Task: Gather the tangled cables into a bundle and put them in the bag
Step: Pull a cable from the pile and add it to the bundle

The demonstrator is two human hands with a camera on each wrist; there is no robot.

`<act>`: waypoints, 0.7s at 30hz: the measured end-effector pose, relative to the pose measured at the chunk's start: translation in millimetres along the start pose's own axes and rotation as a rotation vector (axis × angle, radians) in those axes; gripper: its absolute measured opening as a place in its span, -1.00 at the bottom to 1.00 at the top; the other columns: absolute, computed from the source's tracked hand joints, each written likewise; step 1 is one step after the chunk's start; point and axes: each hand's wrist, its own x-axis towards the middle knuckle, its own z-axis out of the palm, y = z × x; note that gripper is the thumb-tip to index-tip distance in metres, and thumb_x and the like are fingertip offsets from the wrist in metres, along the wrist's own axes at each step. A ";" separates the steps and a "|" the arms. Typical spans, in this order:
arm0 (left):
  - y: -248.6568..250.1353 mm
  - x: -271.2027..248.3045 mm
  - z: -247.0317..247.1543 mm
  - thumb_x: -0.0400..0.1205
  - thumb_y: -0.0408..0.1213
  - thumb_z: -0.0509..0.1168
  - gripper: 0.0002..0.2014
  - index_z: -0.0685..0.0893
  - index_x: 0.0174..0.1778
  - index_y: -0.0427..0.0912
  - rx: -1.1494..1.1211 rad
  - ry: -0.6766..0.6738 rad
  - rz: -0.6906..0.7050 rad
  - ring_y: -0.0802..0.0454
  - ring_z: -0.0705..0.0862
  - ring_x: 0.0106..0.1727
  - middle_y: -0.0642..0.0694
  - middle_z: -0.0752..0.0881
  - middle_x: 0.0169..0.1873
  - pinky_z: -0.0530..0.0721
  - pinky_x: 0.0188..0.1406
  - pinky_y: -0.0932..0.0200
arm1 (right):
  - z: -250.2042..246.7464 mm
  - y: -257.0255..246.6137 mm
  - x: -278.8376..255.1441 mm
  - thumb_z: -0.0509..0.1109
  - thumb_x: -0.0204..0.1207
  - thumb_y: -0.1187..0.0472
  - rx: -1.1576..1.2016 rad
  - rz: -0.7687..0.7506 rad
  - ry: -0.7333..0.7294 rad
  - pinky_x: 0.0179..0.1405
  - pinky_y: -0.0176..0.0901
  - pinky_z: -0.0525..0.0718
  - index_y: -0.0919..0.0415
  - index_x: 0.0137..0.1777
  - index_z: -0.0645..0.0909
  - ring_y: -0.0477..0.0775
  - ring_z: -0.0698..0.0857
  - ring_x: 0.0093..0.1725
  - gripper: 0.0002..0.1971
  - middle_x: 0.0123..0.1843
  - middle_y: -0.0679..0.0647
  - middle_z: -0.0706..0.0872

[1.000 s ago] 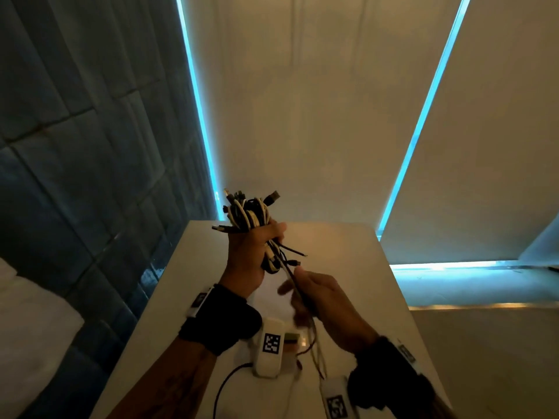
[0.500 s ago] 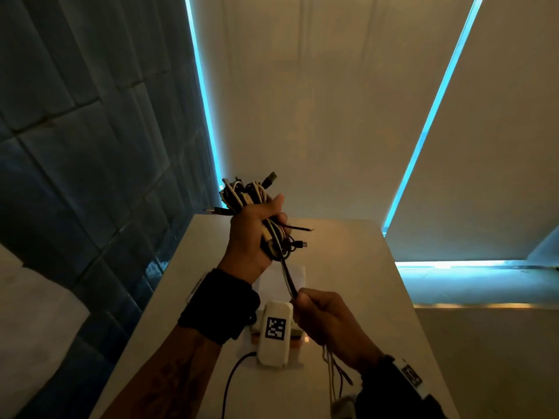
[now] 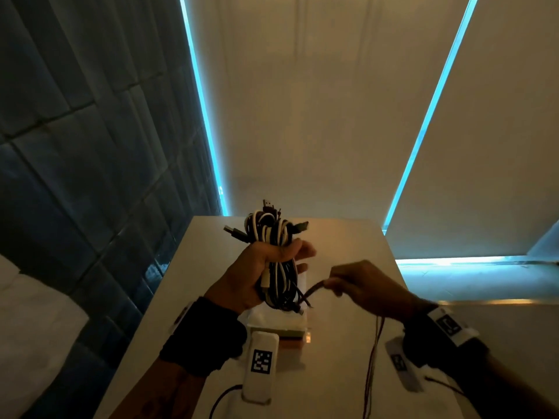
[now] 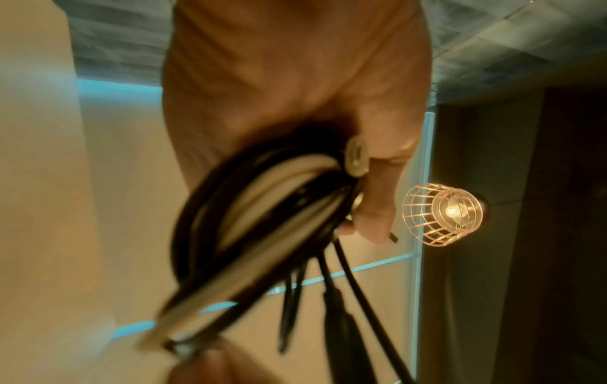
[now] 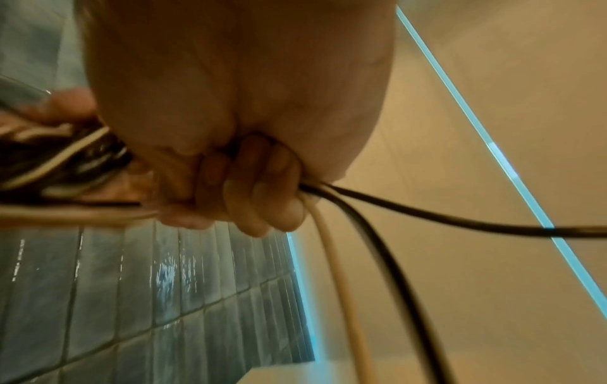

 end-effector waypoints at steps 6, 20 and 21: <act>-16.8 -10.5 1.5 0.48 -0.30 0.31 -0.63 0.67 0.21 -0.28 0.072 -0.106 -0.235 -0.31 0.67 0.25 -0.34 0.70 0.21 0.58 0.30 -0.31 | -47.5 -29.1 26.4 0.38 0.61 0.12 -0.144 -0.182 0.029 -0.27 -0.07 0.69 0.08 -0.19 0.70 -0.15 0.71 -0.32 -0.84 -0.31 -0.20 0.71; -15.3 -29.5 -11.5 0.37 -0.34 0.46 -0.71 0.63 -0.03 -0.29 0.102 -0.253 -0.180 0.06 0.57 -0.45 -0.07 0.58 -0.45 0.61 -0.33 0.13 | -113.1 -36.2 55.4 0.53 0.38 0.00 -0.090 -0.068 -0.009 -0.34 -0.37 0.50 0.20 -0.31 0.76 -0.15 0.60 -0.41 -0.75 -0.45 -0.06 0.70; -14.4 -31.3 -12.1 0.35 -0.32 0.50 -0.75 0.66 -0.11 -0.25 0.122 -0.265 -0.177 0.07 0.57 -0.46 -0.06 0.58 -0.47 0.62 -0.34 0.15 | -118.9 -30.7 54.8 0.52 0.39 -0.02 -0.075 -0.052 0.000 -0.35 -0.36 0.47 0.19 -0.34 0.74 -0.15 0.56 -0.43 -0.72 -0.48 -0.04 0.67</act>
